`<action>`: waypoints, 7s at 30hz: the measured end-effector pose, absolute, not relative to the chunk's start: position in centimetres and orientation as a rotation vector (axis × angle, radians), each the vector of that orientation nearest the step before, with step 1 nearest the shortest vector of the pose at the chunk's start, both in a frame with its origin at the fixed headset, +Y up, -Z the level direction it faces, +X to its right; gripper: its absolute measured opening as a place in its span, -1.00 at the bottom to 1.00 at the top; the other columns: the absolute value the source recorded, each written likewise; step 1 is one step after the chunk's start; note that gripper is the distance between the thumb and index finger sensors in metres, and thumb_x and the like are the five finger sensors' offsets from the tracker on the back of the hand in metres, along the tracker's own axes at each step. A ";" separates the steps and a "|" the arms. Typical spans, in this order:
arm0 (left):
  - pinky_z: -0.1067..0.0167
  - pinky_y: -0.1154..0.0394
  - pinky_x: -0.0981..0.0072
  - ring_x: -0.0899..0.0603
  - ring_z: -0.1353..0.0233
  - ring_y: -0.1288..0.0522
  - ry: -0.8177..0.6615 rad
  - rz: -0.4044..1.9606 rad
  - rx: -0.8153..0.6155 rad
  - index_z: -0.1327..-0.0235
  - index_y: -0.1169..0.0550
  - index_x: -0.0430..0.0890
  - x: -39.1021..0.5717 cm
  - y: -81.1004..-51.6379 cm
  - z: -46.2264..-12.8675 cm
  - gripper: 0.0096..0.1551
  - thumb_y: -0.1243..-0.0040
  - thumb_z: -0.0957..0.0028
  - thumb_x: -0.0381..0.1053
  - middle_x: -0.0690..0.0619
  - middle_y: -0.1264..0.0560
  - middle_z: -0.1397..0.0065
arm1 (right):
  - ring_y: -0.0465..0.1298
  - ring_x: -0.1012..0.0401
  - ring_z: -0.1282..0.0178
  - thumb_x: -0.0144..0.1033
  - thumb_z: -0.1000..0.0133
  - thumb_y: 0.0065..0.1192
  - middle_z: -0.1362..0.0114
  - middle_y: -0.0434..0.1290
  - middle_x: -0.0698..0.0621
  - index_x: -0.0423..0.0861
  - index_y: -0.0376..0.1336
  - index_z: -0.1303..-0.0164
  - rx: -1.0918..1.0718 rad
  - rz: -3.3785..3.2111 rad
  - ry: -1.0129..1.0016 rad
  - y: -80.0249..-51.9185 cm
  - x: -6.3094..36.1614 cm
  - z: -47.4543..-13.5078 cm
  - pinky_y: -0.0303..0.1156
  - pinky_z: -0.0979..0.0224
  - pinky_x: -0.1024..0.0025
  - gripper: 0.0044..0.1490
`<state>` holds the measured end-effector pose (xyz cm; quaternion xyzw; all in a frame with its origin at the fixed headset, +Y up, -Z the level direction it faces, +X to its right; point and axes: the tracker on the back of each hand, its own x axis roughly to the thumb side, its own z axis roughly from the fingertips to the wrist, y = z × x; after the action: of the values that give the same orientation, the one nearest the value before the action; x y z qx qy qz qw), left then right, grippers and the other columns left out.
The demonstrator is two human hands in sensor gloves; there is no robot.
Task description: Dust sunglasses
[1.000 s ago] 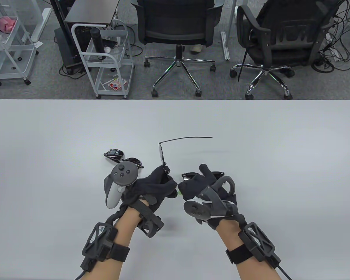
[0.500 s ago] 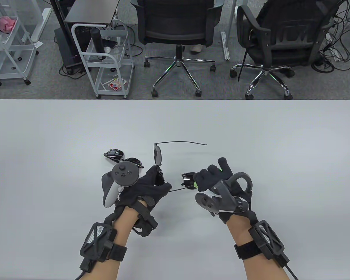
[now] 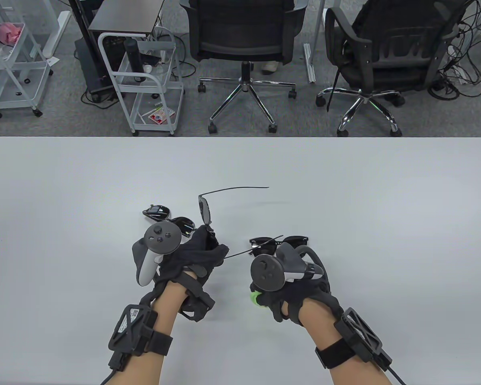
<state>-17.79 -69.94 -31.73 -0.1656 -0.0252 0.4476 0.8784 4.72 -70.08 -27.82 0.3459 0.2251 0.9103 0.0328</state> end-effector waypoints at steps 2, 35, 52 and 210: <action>-0.42 -0.43 0.06 -0.06 -0.23 -0.79 -0.055 0.936 -0.344 -0.52 -0.20 -0.11 -17.8 -70.0 -31.8 0.18 -0.28 0.24 0.49 -0.01 -0.44 -0.45 | 0.67 -0.08 -0.21 -0.10 0.00 0.42 -0.26 0.66 -0.08 -0.14 0.47 -0.22 1.076 2.791 0.775 -70.9 4.6 -27.9 0.31 -0.36 -0.29 -0.38; -0.48 -0.38 0.04 -0.02 -0.32 -0.74 -0.300 0.972 -0.394 -0.56 -0.13 -0.01 -13.0 -69.2 -30.1 0.16 -0.24 0.22 0.50 0.06 -0.38 -0.52 | 0.65 -0.11 -0.25 -0.19 -0.01 0.36 -0.33 0.61 -0.12 -0.17 0.42 -0.27 0.721 2.642 -0.399 -65.3 8.8 -28.0 0.35 -0.36 -0.28 -0.37; -0.48 -0.37 -0.10 -0.05 -0.31 -0.73 -0.355 0.603 -0.251 -0.56 -0.19 0.09 -12.7 -68.6 -30.0 0.13 -0.27 0.27 0.50 0.12 -0.42 -0.51 | 0.04 -0.35 -0.59 0.17 -0.11 0.16 -0.66 0.05 -0.35 -0.31 -0.07 -0.58 0.388 2.421 -0.275 -67.1 12.9 -29.8 -0.17 -0.37 -0.41 0.09; -0.58 -0.12 -0.21 -0.10 -0.72 -0.20 0.075 -0.295 -0.208 -0.20 -0.55 0.42 -22.0 -74.3 -42.2 -0.38 -0.38 0.22 0.14 0.33 -0.24 -0.63 | -0.11 -0.39 -0.58 0.18 -0.12 0.14 -0.67 -0.08 -0.38 -0.31 -0.11 -0.60 0.367 2.616 0.149 -71.3 20.0 -30.6 -0.16 -0.36 -0.46 0.10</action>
<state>-22.05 -74.34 -42.17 -0.1035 0.0372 -0.1468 0.9830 19.99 -71.33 -30.57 0.1343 0.0547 0.9585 0.2452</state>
